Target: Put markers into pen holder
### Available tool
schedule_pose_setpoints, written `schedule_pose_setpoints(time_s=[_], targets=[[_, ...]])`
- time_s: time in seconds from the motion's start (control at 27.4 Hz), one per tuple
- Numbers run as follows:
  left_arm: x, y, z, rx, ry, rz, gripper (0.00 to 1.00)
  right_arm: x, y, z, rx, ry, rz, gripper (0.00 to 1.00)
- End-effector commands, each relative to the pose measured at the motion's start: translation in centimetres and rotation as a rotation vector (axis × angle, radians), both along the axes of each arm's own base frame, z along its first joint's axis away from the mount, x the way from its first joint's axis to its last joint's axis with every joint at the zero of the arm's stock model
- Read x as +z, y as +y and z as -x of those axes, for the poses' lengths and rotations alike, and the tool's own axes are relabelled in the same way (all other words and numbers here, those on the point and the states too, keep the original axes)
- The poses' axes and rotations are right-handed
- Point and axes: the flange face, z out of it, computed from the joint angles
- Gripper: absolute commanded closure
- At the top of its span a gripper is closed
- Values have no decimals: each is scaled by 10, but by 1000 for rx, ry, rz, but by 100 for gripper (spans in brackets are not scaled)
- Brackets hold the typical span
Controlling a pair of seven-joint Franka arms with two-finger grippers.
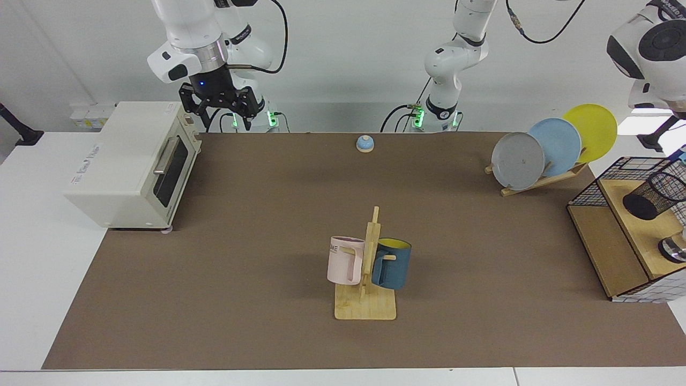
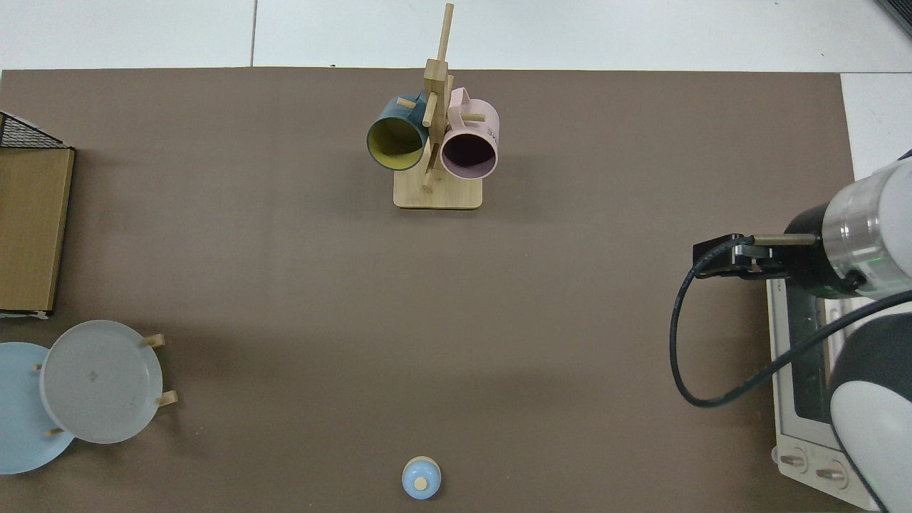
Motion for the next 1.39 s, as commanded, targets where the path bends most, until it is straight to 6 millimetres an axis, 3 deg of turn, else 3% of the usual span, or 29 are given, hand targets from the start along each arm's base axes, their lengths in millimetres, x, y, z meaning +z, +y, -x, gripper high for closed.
schedule_pose_setpoints(time_s=[0.0,1.06,1.35], targets=[[-4,10,-14,-18,2,-9,100,1,-1,2,-19,-16,-19,0],[-45,16,-27,-27,36,25,100,1,-3,2,-22,-16,-19,0],[-68,36,-29,-24,45,45,100,1,-3,2,-22,-16,-19,0]])
